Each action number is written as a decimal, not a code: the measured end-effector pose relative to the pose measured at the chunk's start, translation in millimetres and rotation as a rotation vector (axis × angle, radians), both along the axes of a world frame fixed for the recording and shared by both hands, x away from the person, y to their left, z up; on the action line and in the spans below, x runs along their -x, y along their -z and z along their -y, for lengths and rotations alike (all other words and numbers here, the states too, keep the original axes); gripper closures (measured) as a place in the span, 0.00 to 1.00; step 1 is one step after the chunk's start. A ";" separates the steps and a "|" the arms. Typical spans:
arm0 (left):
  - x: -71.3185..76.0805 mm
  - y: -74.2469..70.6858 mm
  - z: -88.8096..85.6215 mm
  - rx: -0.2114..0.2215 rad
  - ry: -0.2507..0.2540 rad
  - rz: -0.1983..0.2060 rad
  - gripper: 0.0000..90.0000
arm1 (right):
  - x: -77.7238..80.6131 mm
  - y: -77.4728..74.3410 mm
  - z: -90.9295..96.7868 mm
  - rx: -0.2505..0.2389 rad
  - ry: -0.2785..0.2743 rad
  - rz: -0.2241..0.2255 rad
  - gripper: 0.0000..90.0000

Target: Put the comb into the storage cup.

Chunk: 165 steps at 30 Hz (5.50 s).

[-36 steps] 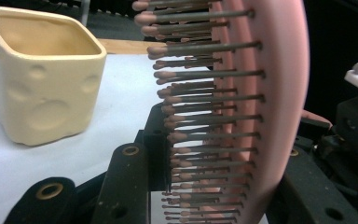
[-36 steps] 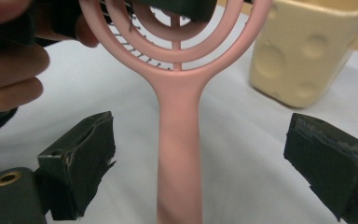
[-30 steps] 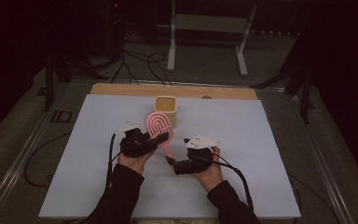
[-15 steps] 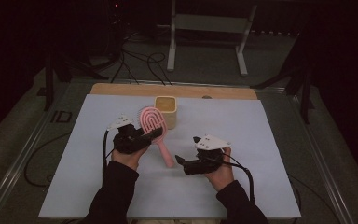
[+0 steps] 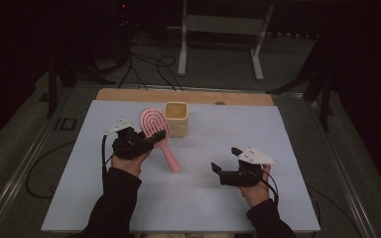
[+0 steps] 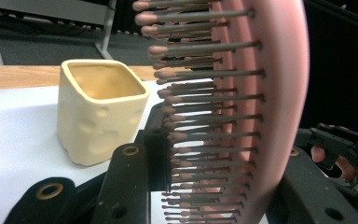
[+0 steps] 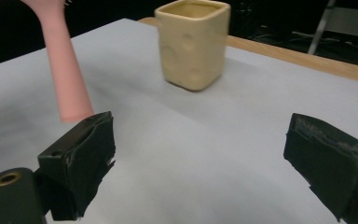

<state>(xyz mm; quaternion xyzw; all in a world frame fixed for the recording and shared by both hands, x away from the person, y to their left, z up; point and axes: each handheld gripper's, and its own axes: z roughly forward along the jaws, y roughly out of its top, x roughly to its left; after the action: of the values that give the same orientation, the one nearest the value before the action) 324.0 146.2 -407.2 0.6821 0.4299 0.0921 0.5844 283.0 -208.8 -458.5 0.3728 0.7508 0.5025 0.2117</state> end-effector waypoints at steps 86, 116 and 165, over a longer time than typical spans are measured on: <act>-45.0 -39.9 -9.0 -0.004 -0.009 0.086 0.72 | 30.5 34.9 58.4 -0.057 0.134 0.102 0.10; -59.6 -39.0 -12.6 -0.008 -0.043 0.061 0.72 | 30.2 34.9 58.6 -0.056 0.133 0.103 0.10; -82.3 -53.6 0.7 -0.069 -0.067 0.082 0.72 | 29.1 35.6 59.5 -0.059 0.132 0.091 0.10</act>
<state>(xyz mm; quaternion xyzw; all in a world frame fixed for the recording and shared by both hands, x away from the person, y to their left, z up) 406.4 145.5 -353.6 0.6827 0.4246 0.1543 0.5743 253.9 -268.4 -494.1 0.4045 0.6992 0.5255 0.2671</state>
